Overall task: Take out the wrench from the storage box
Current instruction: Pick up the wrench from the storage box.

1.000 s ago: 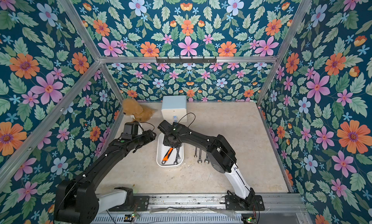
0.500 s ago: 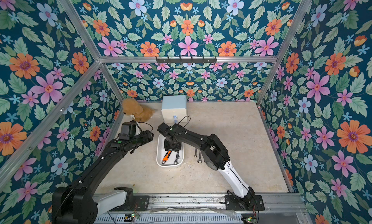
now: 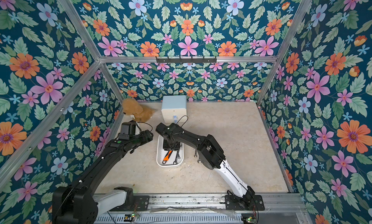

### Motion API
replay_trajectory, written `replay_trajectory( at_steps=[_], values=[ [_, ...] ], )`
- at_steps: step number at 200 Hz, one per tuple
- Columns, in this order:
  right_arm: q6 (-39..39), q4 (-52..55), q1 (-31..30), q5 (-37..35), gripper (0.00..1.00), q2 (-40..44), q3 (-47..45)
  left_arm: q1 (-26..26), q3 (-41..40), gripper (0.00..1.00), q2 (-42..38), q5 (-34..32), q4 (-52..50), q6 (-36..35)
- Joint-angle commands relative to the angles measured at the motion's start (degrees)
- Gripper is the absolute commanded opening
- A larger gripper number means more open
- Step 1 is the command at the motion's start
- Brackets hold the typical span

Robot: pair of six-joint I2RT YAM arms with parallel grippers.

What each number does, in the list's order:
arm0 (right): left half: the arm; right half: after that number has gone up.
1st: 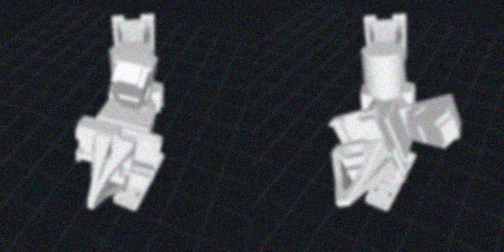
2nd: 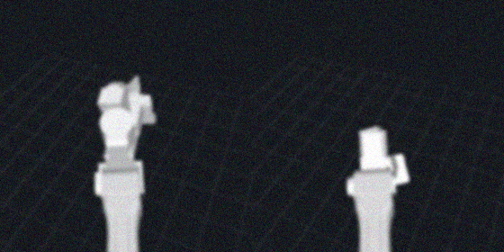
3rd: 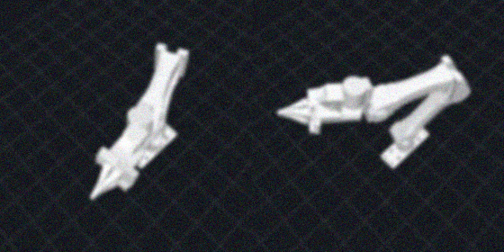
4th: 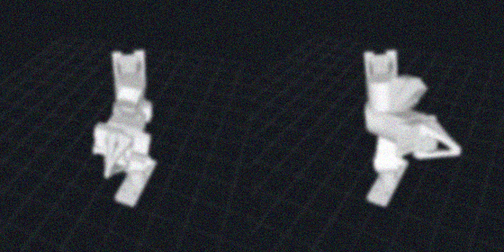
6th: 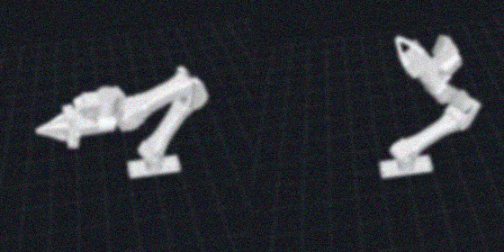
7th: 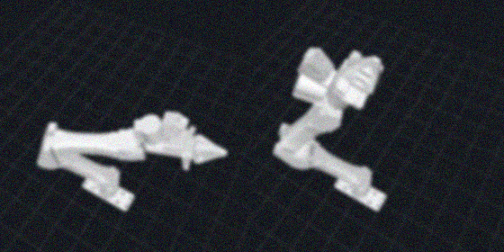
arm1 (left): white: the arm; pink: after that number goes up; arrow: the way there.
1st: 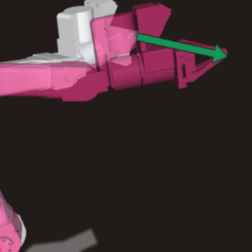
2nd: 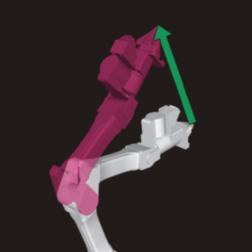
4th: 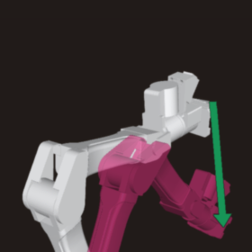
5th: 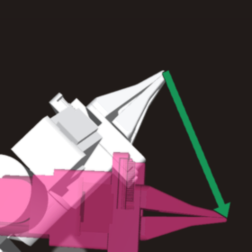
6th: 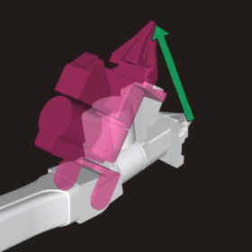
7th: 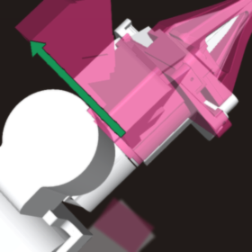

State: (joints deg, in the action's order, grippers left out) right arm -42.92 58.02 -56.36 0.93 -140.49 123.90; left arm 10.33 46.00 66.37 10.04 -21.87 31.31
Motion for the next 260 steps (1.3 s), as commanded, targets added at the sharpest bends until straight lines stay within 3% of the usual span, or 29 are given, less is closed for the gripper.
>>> replay_trajectory(
  at_steps=[1,75,155,260],
  values=[
    [2.8,4.4,-0.7,-4.2,0.40,-0.9,1.7,-0.2,-0.1,0.83,0.2,0.0,-0.2,-0.5],
    [10.1,5.1,-1.7,-5.2,0.33,-1.1,2.6,-0.7,-0.3,0.83,0.3,0.4,0.1,-0.4],
    [10.7,8.5,-3.8,-8.5,0.42,-4.9,4.2,-1.0,-0.3,0.83,0.7,0.3,0.2,-0.4],
    [10.2,8.3,-3.9,-10.4,0.10,-3.1,6.6,-1.8,-0.2,0.83,0.8,1.0,0.4,-0.4]
  ],
)
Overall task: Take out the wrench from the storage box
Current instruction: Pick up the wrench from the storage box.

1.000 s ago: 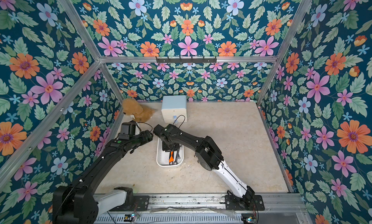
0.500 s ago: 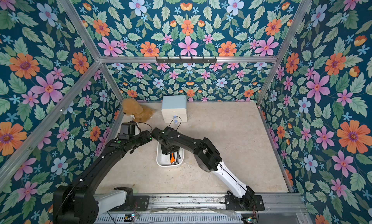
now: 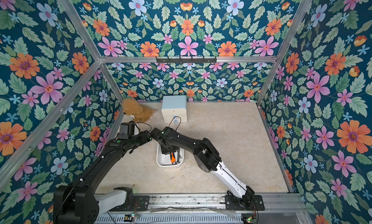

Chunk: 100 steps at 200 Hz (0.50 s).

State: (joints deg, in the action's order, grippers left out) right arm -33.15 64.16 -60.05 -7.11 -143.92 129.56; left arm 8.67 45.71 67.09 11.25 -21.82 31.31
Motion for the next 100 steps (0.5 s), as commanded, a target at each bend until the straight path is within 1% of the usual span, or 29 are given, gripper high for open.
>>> replay_trajectory(
  at_steps=[1,41,100],
  values=[
    [0.4,2.1,-0.2,-2.4,0.10,0.4,1.1,-0.2,0.1,0.83,0.1,-0.2,0.4,-0.4],
    [0.3,0.9,-0.2,-3.8,0.04,3.7,2.9,-0.5,0.0,0.82,-0.1,0.2,0.5,-0.3],
    [0.4,2.6,-0.2,-4.9,0.02,6.2,7.2,-0.9,-0.2,0.82,-0.9,-0.1,0.7,-0.4]
  ],
)
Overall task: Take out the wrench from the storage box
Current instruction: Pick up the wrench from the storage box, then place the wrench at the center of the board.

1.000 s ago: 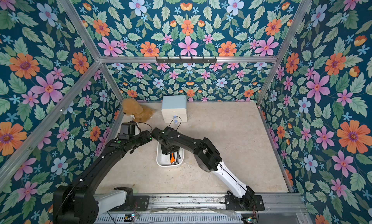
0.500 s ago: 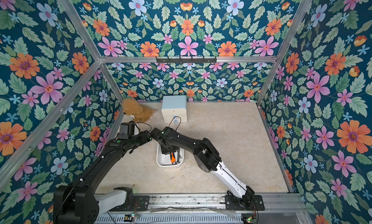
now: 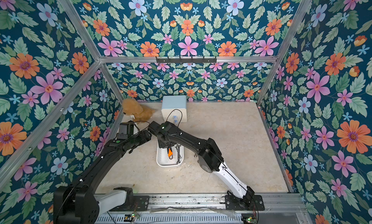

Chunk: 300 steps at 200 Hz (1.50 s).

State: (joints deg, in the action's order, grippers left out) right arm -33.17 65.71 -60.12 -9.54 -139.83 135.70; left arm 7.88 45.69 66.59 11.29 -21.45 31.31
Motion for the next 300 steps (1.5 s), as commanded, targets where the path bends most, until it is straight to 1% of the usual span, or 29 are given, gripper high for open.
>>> replay_trajectory(
  at_steps=[1,27,64,88,116,147,173,202,222,260,268,300],
  values=[
    [0.3,1.1,-0.1,-2.5,0.02,2.3,1.0,-0.1,-0.2,0.82,-0.4,-0.2,0.4,-0.4],
    [0.4,1.2,0.2,-4.3,0.01,6.5,-1.3,-0.2,-0.3,0.82,-0.8,0.1,0.8,-0.9],
    [1.5,-3.4,2.5,-5.6,0.01,18.1,-14.6,-0.1,-1.4,0.83,-1.5,4.2,4.3,-1.4],
    [2.4,-7.7,5.6,-6.9,0.00,28.1,-29.1,0.0,-1.3,0.83,-0.9,6.4,6.2,-0.5],
    [3.3,-13.6,12.1,-6.6,0.00,39.5,-47.9,0.6,-0.4,0.83,1.2,7.7,7.6,0.9],
    [6.1,-22.7,20.8,-1.9,0.00,49.0,-65.5,1.4,0.0,0.83,3.7,8.5,9.0,2.0],
    [9.0,-28.2,26.3,1.8,0.00,49.9,-73.2,2.0,0.3,0.83,5.9,9.1,10.0,2.7],
    [11.3,-35.2,28.6,4.3,0.00,49.3,-78.7,2.1,1.0,0.83,8.5,10.2,10.1,3.5],
    [11.2,-37.1,29.8,4.7,0.00,47.6,-80.1,2.1,1.2,0.83,9.3,10.5,10.3,3.8],
    [11.5,-38.3,30.5,4.3,0.00,45.3,-80.7,2.1,1.8,0.83,10.0,9.8,9.7,3.3],
    [11.6,-38.5,30.7,4.2,0.02,43.4,-81.0,2.1,1.8,0.83,10.2,9.7,9.7,3.2],
    [11.7,-38.1,31.0,3.4,0.08,42.5,-81.2,2.1,1.6,0.83,10.5,9.6,9.7,3.4]
  ],
)
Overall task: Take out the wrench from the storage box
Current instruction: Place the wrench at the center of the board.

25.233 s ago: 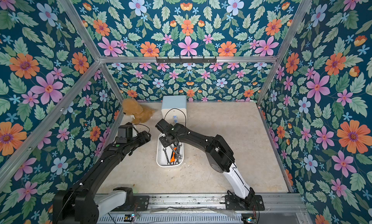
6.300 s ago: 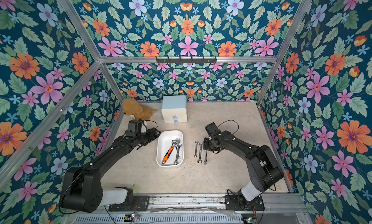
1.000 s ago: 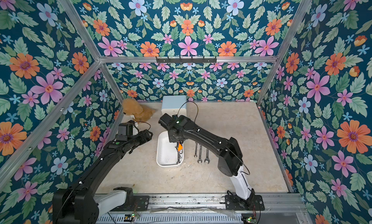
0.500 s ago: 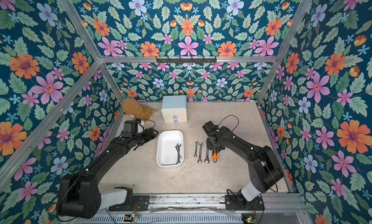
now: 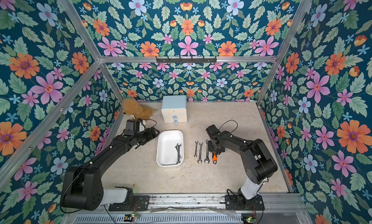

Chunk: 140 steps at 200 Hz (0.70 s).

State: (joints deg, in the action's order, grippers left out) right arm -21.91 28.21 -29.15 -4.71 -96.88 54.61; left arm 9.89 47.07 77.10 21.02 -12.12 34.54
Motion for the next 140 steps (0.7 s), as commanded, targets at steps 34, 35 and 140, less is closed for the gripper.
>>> replay_trajectory(
  at_steps=[34,35,140],
  values=[
    [0.5,0.7,0.0,-1.5,0.20,0.7,0.0,0.0,-0.8,0.82,-0.5,-0.3,0.1,0.4],
    [0.5,0.8,0.0,-1.5,0.21,0.8,0.0,0.0,-0.8,0.82,-0.5,-0.3,0.0,0.4],
    [-4.3,11.2,-5.6,-2.4,0.42,7.2,10.2,2.1,-8.6,0.64,-3.4,1.7,0.7,2.3]
  ],
)
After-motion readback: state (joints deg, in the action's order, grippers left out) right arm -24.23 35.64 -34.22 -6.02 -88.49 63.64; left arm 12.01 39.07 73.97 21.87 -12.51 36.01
